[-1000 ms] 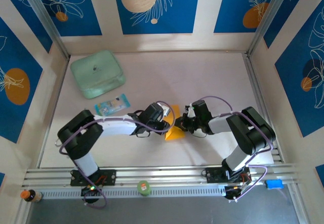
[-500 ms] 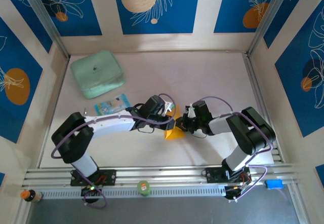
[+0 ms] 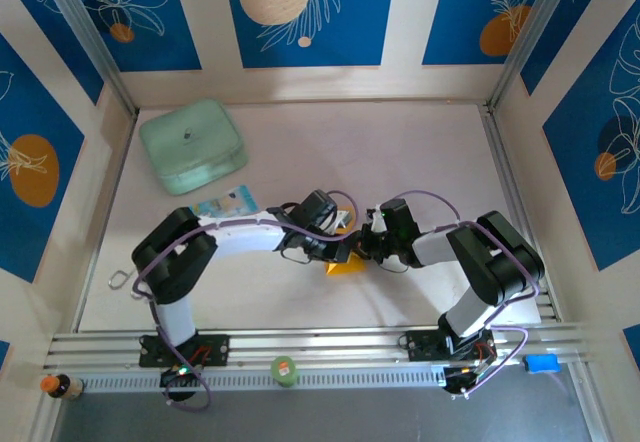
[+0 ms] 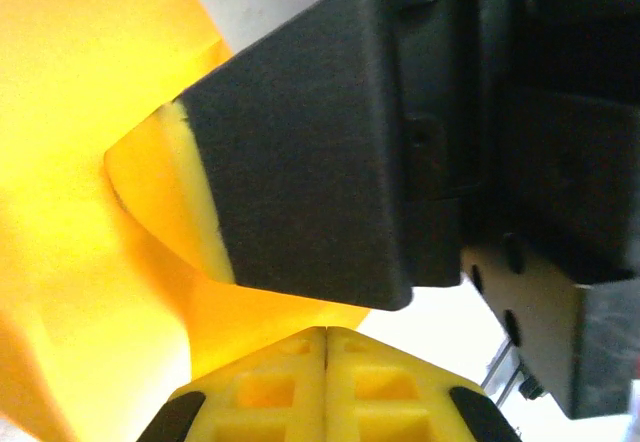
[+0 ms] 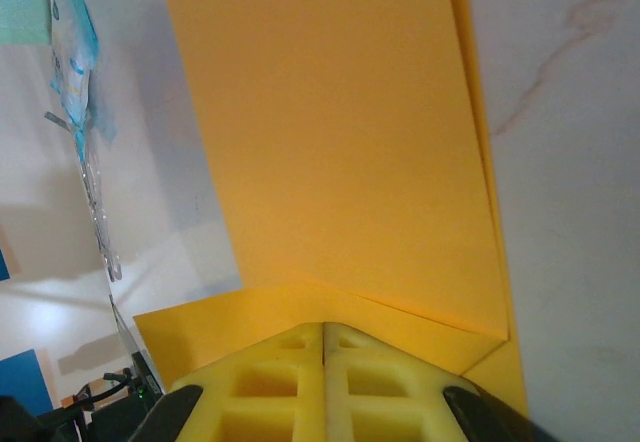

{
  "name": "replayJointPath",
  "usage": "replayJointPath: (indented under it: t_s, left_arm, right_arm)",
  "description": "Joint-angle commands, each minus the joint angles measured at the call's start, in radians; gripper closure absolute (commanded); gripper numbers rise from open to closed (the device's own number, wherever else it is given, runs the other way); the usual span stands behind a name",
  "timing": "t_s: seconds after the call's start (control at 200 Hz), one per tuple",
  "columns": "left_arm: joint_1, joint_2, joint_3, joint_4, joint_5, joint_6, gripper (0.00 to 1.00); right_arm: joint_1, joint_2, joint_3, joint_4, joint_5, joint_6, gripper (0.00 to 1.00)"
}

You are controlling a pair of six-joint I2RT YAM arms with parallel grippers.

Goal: Fold a paper plane with a square sheet of paper (pick it up from the middle)
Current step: Fold the triangle a second time at the center of the table.

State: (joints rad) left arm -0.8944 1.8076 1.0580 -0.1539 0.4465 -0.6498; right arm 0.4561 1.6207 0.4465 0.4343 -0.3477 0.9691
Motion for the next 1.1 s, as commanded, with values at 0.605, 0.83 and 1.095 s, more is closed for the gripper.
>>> replayJointPath:
  t_s: [0.605,0.83,1.095]
  left_arm:
    - [0.002,0.036,-0.021,-0.063,-0.009,0.024,0.91]
    - [0.002,0.036,-0.032,-0.058,-0.008,0.024,0.91]
    - [0.002,0.042,-0.050,-0.035,0.020,0.008,0.91]
  right_arm:
    - [-0.004,0.025,-0.023,-0.087,0.038,-0.010,1.00]
    - [-0.008,0.023,-0.025,-0.089,0.038,-0.013,1.00]
    - [-0.013,0.024,-0.026,-0.101,0.040,-0.022,1.00]
